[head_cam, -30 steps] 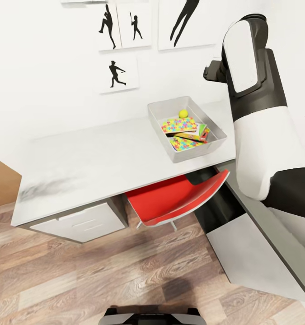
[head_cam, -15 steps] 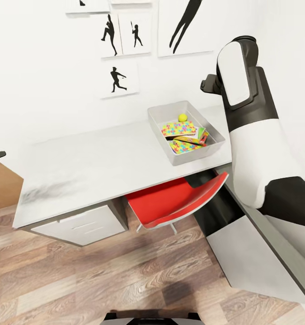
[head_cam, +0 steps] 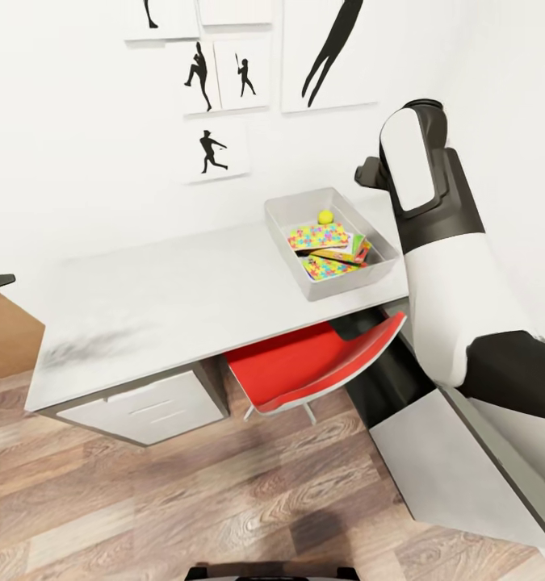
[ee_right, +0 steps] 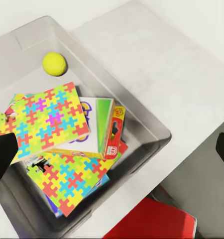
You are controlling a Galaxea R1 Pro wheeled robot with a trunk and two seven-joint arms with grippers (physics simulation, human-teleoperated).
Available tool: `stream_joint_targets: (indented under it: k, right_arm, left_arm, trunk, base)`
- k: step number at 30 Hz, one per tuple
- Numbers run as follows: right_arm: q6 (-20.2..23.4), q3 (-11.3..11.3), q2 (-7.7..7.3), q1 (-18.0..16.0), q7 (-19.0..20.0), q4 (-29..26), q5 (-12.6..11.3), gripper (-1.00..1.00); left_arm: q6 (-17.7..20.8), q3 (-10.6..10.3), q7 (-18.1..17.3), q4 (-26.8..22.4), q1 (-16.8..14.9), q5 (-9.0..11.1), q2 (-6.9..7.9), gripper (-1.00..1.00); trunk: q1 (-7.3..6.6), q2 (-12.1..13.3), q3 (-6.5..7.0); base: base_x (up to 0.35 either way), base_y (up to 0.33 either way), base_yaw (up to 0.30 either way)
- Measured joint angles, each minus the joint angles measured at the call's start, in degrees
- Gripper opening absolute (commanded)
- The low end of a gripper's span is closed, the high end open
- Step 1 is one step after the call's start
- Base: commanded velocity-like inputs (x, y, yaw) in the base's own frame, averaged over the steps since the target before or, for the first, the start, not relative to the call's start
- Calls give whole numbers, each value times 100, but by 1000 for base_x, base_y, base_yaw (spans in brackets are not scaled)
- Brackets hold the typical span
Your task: Put all the toys in the child's room - the three board games (two on the bed and one on the table), the two jigsaw puzzles on the table, and the tennis ball on the table - inside the toy box on the table in the child's room.
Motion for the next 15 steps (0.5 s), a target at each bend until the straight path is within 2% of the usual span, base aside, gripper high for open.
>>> stream_joint_targets:
  k: [8,15]
  right_arm:
    - [13,-8,-28,149,-3,-141,0,100]
    - [12,1,-26,173,-4,-276,-4,100]
  left_arm:
    - [0,-6,0,16,6,-159,-6,100]
    - [0,-9,0,17,7,-260,-90,100]
  trunk:
    - [0,0,73]
    - [0,0,136]
  base:
    - [0,0,0]
    - [0,0,0]
